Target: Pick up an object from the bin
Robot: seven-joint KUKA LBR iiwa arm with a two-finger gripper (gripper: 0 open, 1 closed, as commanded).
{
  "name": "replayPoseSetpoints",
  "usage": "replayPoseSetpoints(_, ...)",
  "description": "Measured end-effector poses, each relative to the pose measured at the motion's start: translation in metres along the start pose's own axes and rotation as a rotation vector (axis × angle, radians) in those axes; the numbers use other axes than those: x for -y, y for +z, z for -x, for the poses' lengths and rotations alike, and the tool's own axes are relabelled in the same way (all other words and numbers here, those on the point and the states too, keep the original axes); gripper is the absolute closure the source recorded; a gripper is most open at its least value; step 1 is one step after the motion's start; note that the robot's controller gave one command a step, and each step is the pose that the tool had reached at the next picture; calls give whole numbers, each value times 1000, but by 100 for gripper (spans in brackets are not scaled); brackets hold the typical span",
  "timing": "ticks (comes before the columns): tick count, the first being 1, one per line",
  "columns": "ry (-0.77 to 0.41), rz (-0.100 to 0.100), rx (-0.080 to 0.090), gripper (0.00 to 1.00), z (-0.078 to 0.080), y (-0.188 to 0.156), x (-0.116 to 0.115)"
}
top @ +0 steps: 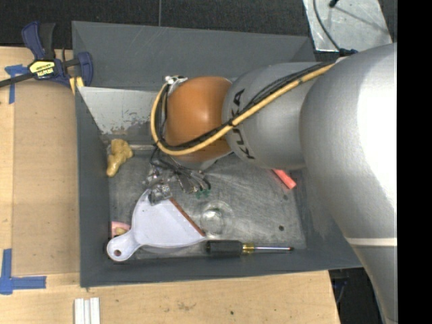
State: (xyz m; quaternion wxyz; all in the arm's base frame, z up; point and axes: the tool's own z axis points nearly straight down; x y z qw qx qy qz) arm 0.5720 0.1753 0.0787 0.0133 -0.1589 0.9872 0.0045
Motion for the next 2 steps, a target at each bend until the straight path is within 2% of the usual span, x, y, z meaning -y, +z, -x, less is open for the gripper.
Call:
replayPoseSetpoints(1,2,-4,-26,100,-3,-37,2)
replayPoseSetpoints(2,-38,-4,-25,100,-19,-169,-3)
